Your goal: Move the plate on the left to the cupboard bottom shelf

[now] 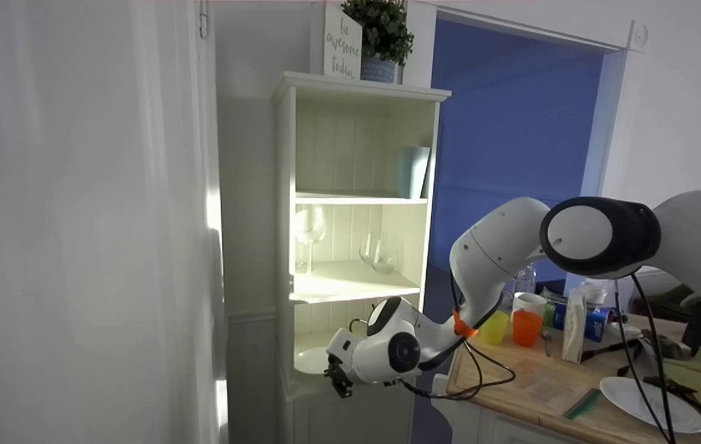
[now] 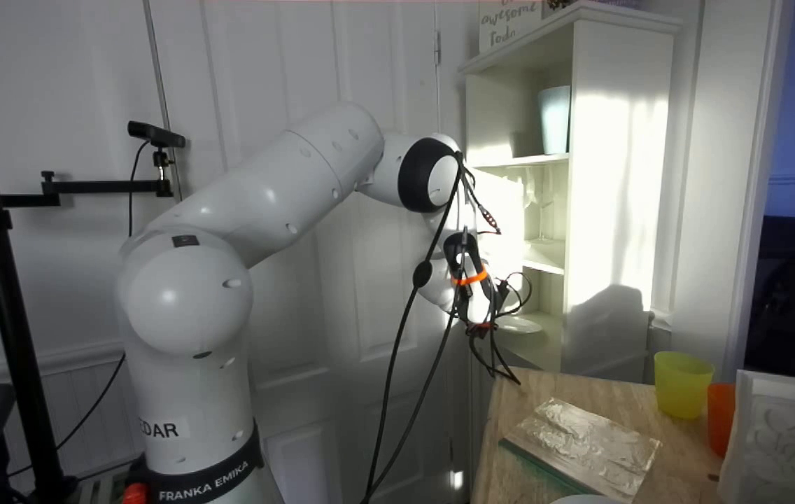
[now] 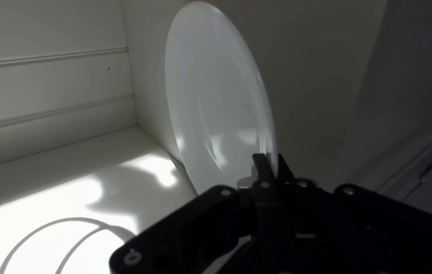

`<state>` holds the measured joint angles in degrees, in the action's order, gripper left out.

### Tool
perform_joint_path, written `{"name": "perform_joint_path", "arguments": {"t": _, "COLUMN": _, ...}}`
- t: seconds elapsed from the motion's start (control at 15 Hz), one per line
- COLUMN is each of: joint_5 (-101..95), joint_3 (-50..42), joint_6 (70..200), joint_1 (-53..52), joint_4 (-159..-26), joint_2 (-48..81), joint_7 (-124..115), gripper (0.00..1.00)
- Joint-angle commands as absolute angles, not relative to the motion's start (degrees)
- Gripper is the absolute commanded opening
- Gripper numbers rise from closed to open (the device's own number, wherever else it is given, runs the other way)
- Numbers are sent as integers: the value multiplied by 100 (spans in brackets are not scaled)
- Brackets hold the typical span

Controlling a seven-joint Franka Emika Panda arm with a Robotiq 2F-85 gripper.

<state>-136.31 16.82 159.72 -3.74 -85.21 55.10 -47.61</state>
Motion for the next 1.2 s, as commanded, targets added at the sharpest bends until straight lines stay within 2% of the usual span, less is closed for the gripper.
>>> {"name": "perform_joint_path", "arguments": {"t": 0.0, "joint_5": -13590, "joint_3": 1686, "joint_6": 16289, "joint_1": -320, "joint_4": -8212, "joint_2": 5710, "joint_7": -4650, "gripper": 16}}
{"name": "perform_joint_path", "arguments": {"t": 0.07, "joint_5": -13589, "joint_3": 1680, "joint_6": 16315, "joint_1": -322, "joint_4": -8193, "joint_2": 5719, "joint_7": -4654, "gripper": 23}}
{"name": "perform_joint_path", "arguments": {"t": 0.13, "joint_5": -13583, "joint_3": 1671, "joint_6": 16343, "joint_1": -330, "joint_4": -8179, "joint_2": 5729, "joint_7": -4645, "gripper": 36}}
{"name": "perform_joint_path", "arguments": {"t": 0.27, "joint_5": -13613, "joint_3": 1677, "joint_6": 16367, "joint_1": -332, "joint_4": -8159, "joint_2": 5743, "joint_7": -4685, "gripper": 47}}
{"name": "perform_joint_path", "arguments": {"t": 0.4, "joint_5": -13623, "joint_3": 1673, "joint_6": 16364, "joint_1": -337, "joint_4": -8142, "joint_2": 5751, "joint_7": -4687, "gripper": 53}}
{"name": "perform_joint_path", "arguments": {"t": 0.53, "joint_5": -13708, "joint_3": 1694, "joint_6": 16341, "joint_1": -330, "joint_4": -8079, "joint_2": 5780, "joint_7": -4736, "gripper": 56}}
{"name": "perform_joint_path", "arguments": {"t": 0.87, "joint_5": -13854, "joint_3": 1716, "joint_6": 16309, "joint_1": -333, "joint_4": -7800, "joint_2": 5892, "joint_7": -4766, "gripper": 46}}
{"name": "perform_joint_path", "arguments": {"t": 1.13, "joint_5": -13843, "joint_3": 1696, "joint_6": 16304, "joint_1": -338, "joint_4": -7553, "joint_2": 6025, "joint_7": -4746, "gripper": 45}}
